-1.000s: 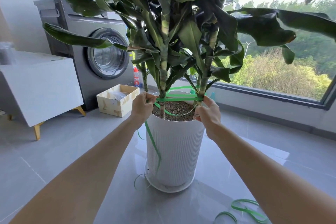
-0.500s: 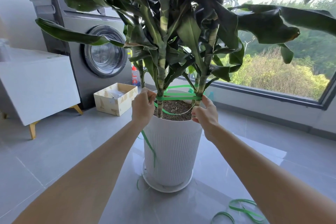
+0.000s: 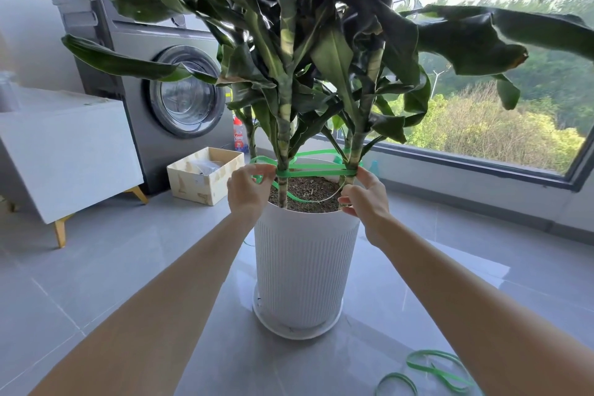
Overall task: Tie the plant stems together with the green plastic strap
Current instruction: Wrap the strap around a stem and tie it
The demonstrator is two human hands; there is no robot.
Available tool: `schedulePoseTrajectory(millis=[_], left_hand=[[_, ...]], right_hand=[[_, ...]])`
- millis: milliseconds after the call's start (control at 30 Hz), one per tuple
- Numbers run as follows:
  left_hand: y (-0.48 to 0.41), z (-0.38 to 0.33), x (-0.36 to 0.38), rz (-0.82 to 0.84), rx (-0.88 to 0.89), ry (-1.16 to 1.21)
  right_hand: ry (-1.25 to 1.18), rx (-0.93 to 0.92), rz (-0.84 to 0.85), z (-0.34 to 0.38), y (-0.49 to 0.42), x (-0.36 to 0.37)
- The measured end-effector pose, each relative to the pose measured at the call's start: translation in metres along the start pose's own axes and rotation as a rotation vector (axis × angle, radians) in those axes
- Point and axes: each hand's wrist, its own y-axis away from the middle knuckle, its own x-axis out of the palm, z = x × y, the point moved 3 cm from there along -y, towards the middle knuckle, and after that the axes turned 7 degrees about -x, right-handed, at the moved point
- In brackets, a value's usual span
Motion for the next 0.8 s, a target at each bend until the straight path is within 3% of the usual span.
schedulePoseTrajectory(millis=[300,800], left_hand=[[0.005,-0.005,0.004,0.206,-0.153,0.306],[-0.004,0.002,0.018,0.442,-0.214,0.386]], right_hand=[[-0.017,0.011,-0.025,0.002,0.001,0.001],[-0.026,0.025,-0.038,0.001,0.001,-0.002]])
